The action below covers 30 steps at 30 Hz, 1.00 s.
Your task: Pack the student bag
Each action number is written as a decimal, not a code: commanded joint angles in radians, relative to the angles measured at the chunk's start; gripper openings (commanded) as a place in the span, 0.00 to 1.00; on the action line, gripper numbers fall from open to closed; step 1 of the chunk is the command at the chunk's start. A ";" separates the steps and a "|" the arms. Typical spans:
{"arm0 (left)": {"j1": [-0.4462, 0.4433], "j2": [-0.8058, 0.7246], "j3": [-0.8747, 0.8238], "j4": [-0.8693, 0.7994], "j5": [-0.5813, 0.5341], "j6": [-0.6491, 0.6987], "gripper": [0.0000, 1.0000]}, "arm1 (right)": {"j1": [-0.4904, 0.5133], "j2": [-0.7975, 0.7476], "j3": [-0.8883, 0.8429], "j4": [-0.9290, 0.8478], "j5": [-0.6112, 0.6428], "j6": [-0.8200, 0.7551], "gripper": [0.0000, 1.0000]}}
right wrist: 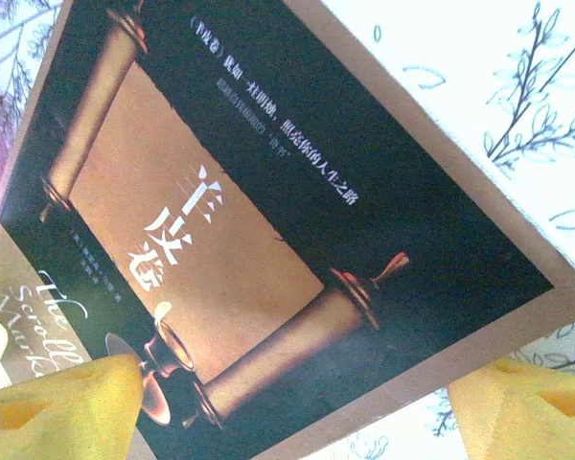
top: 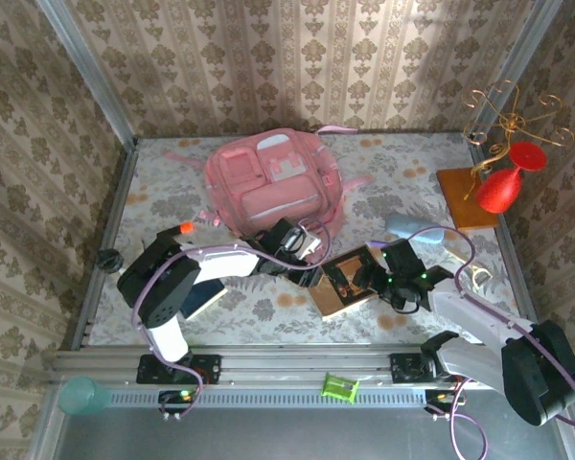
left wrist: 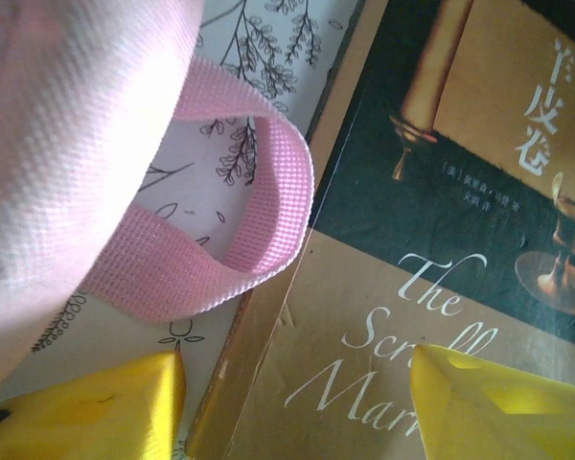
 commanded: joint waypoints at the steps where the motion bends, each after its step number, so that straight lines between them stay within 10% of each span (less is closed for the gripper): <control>1: -0.012 0.003 0.000 -0.034 0.041 -0.009 0.63 | -0.022 0.015 0.006 0.045 0.000 -0.024 0.84; 12: -0.053 -0.032 -0.114 0.194 0.384 -0.186 0.62 | -0.094 0.077 0.108 -0.023 -0.042 -0.241 0.80; 21: -0.106 -0.024 -0.022 0.047 -0.007 -0.238 0.66 | -0.055 -0.032 -0.004 -0.079 -0.015 -0.126 0.80; 30: -0.144 0.046 -0.023 0.110 0.007 -0.313 0.62 | 0.047 -0.006 -0.101 0.167 -0.071 -0.014 0.74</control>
